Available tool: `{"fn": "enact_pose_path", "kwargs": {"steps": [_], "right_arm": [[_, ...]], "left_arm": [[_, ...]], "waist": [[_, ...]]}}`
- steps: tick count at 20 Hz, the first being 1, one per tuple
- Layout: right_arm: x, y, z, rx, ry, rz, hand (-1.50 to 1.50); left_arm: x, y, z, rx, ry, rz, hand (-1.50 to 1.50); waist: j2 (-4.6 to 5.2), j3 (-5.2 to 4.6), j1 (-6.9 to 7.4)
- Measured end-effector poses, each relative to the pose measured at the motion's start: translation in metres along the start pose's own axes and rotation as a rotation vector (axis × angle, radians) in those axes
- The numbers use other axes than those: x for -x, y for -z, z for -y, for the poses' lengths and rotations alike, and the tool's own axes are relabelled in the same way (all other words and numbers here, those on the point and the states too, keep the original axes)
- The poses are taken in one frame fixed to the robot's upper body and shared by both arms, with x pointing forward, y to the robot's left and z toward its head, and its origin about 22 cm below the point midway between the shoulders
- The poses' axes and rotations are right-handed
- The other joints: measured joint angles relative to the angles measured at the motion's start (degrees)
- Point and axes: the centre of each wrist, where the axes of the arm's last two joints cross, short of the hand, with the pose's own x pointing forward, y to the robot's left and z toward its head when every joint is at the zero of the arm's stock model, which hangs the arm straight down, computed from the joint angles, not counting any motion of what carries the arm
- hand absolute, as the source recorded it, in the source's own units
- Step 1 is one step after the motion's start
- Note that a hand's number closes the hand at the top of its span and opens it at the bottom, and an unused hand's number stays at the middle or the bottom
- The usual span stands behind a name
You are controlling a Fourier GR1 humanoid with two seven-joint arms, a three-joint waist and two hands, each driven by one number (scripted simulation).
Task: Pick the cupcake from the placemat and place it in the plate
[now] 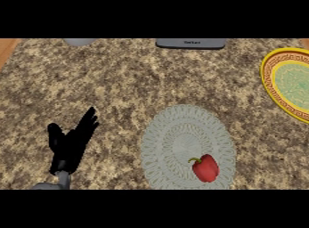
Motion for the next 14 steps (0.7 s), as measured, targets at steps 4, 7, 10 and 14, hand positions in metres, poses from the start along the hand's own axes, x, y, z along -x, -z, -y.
{"fn": "enact_pose_path", "kwargs": {"steps": [4, 7, 10, 14], "right_arm": [[-0.006, 0.000, 0.004, 0.041, 0.114, 0.013, -1.50], [-0.002, -0.004, 0.007, 0.058, 0.190, -0.008, -1.50], [0.002, -0.009, 0.013, 0.047, 0.272, -0.029, -1.50], [0.016, -0.031, 0.024, -0.028, 0.368, -0.023, -1.50]], "left_arm": [[-0.003, 0.001, -0.004, -0.012, -0.006, -0.009, 0.00], [0.003, -0.002, -0.007, -0.019, -0.006, -0.009, 0.00], [0.007, -0.001, -0.011, -0.028, -0.008, -0.009, 0.00], [0.009, -0.004, -0.015, -0.040, -0.006, -0.011, 0.00]], "waist": [[-0.25, -0.07, -0.52], [-0.53, -0.14, -1.10], [-0.80, -0.13, -1.66], [-1.14, -0.27, -2.42]]}}
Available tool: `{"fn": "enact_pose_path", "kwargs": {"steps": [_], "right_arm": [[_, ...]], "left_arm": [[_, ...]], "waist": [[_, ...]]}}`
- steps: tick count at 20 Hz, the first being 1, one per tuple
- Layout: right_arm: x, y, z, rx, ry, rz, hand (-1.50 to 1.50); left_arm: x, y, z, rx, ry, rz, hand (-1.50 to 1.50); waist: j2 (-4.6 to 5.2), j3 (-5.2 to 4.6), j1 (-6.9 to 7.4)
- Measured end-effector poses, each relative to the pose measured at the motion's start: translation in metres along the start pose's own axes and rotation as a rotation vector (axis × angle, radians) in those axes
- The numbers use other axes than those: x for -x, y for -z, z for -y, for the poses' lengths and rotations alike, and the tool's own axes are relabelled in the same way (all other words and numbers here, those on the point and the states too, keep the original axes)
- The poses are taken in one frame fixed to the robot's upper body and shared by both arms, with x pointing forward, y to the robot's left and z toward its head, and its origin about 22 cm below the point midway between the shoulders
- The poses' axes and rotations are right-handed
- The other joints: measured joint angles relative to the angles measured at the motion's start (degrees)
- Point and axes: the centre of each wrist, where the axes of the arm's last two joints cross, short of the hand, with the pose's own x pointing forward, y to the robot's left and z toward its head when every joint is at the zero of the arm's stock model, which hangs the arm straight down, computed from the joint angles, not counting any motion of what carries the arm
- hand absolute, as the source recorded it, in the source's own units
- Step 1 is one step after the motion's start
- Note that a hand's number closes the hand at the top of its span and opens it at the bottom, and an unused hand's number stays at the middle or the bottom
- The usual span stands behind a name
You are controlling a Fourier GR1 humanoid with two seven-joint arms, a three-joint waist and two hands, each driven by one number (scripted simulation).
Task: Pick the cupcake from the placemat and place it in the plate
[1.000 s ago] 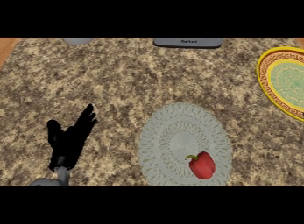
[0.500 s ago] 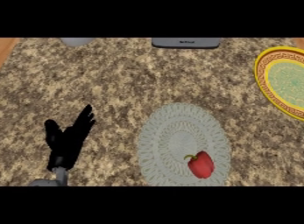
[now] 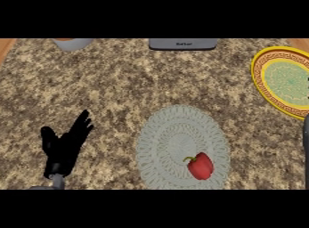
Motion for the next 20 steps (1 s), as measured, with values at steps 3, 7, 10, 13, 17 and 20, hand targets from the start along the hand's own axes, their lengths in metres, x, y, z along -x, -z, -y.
{"fn": "enact_pose_path", "kwargs": {"steps": [3, 7, 10, 13, 17, 20], "right_arm": [[0.016, -0.012, 0.018, -0.076, 0.037, 0.004, -1.50], [0.036, -0.029, 0.039, -0.155, 0.058, 0.008, -1.50], [0.051, -0.049, 0.050, -0.202, 0.025, 0.019, -1.50], [0.065, -0.065, 0.065, -0.247, -0.008, 0.018, -1.50], [0.066, -0.087, 0.074, -0.285, -0.040, 0.022, -1.50], [0.066, -0.096, 0.078, -0.295, -0.061, 0.022, -1.50]], "left_arm": [[-0.001, -0.002, -0.003, -0.008, -0.007, -0.003, 0.00], [-0.004, -0.002, 0.001, -0.011, -0.003, -0.009, 0.00], [-0.005, -0.001, 0.004, -0.007, -0.002, -0.012, 0.00], [-0.005, 0.001, 0.004, -0.008, -0.003, -0.013, 0.00], [-0.010, 0.001, 0.004, -0.009, 0.003, -0.015, 0.00], [-0.003, 0.003, 0.008, -0.008, -0.001, -0.006, 0.00]], "waist": [[-0.12, -0.09, -0.29], [-0.08, -0.21, -0.27], [-0.03, -0.26, -0.14], [-0.03, -0.26, -0.12], [0.02, -0.31, -0.01], [-0.01, -0.28, 0.02]]}}
